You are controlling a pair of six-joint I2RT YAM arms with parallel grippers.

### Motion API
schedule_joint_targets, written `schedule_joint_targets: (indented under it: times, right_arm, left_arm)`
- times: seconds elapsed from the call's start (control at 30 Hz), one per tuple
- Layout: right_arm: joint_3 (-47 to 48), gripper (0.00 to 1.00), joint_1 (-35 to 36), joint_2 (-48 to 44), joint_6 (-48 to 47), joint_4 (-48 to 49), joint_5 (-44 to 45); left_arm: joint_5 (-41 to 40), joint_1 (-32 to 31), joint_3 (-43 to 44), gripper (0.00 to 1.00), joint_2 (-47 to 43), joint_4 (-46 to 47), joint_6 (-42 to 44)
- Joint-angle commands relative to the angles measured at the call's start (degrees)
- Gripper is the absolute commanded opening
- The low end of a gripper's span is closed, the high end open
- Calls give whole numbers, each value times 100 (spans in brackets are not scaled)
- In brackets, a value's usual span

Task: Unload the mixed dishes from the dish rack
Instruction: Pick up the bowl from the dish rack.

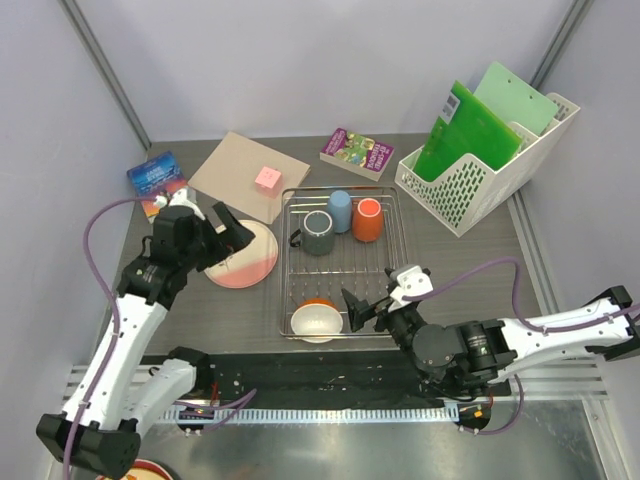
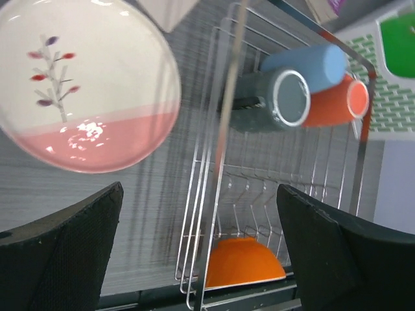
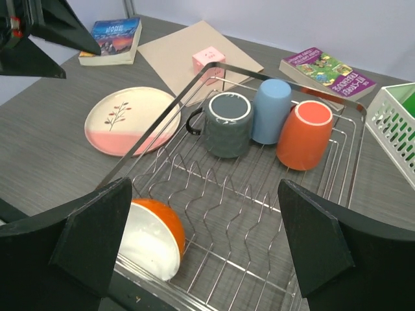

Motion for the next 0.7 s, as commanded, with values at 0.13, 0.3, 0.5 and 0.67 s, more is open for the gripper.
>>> schedule_joint_targets:
  times: [0.13,0.3,0.5,0.67]
  right_arm:
    - [627,100,-625,-407,21,-22,-253]
    - [838,100,-722,-565,-208,-13,-148]
    - [848,100,-739,-583,-287,-40,-16]
    - [751,100,-739,-583,-129,-145,37]
  left_arm:
    - [-642,-2467,256,100,150,865,1899]
    - [-1853,-4402,300,100,642,1083,2858]
    - [-2332,-5469,3,100,810,1988,4318]
    - [-1954,-5496,-244,93,853,2227,4916]
